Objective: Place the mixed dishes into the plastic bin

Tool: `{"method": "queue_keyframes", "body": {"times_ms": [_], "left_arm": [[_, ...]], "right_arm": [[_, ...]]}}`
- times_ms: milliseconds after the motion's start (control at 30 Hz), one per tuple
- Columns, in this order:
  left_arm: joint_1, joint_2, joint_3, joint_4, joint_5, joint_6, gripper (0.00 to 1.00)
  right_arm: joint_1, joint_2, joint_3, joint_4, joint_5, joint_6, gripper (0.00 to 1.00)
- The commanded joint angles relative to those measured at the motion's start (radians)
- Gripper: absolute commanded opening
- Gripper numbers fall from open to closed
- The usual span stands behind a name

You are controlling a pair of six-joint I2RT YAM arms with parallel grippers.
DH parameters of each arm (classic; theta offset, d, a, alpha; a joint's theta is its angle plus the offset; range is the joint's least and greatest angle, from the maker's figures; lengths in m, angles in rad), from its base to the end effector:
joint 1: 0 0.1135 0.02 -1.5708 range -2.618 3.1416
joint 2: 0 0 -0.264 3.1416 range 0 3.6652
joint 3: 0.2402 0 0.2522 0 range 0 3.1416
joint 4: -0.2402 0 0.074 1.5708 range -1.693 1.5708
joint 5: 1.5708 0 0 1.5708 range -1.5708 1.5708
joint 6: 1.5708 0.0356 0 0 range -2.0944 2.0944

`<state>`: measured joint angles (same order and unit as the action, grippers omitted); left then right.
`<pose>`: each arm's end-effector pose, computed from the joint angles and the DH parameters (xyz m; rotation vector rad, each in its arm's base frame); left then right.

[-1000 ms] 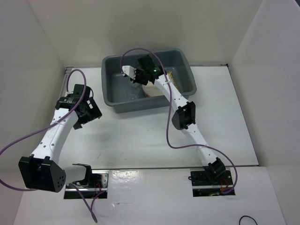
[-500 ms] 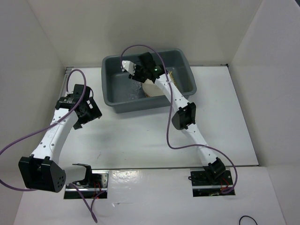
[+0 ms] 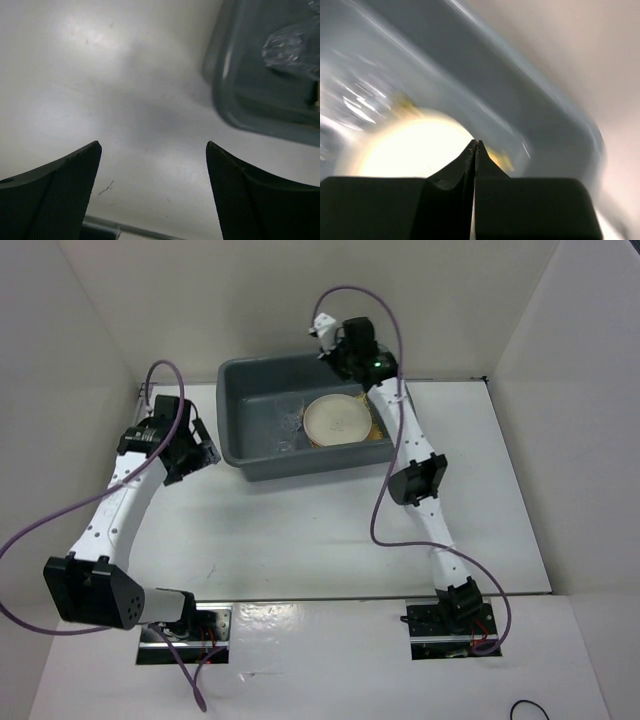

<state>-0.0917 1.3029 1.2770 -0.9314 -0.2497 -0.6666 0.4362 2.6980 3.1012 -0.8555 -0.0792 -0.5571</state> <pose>0.2587 -0.0150 0.3330 -0.7987 2.3535 -0.0016 0.5052 0.2386 0.3303 -1.0070 1.7529 0.0035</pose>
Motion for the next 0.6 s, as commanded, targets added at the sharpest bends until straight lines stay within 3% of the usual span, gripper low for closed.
{"method": "queue_keyframes", "body": {"times_ms": [0, 67, 133, 167, 200, 333, 567], "left_arm": [[0.006, 0.083, 0.132, 0.147, 0.079, 0.084, 0.91], [0.006, 0.130, 0.186, 0.175, 0.119, 0.093, 0.91], [0.006, 0.185, 0.237, 0.196, 0.154, 0.093, 0.91], [0.006, 0.199, 0.237, 0.222, 0.170, 0.093, 0.91], [0.006, 0.225, 0.251, 0.236, 0.184, 0.093, 0.92], [0.006, 0.298, 0.295, 0.272, 0.245, 0.105, 0.99], [0.006, 0.423, 0.490, 0.252, 0.216, 0.165, 0.99]], "right_arm": [[-0.154, -0.078, 0.037, -0.232, 0.061, 0.039, 0.00], [-0.183, -0.102, 0.037, -0.359, 0.070, 0.039, 0.01], [-0.217, -0.142, 0.037, -0.446, 0.032, 0.028, 0.28], [-0.217, -0.174, -0.048, -0.447, 0.051, 0.066, 0.38], [-0.238, -0.255, -0.096, -0.447, 0.004, 0.080, 0.58], [-0.347, -0.418, -0.283, -0.447, -0.134, 0.121, 0.85], [-0.413, -0.582, -0.394, -0.447, -0.105, 0.134, 0.90]]}}
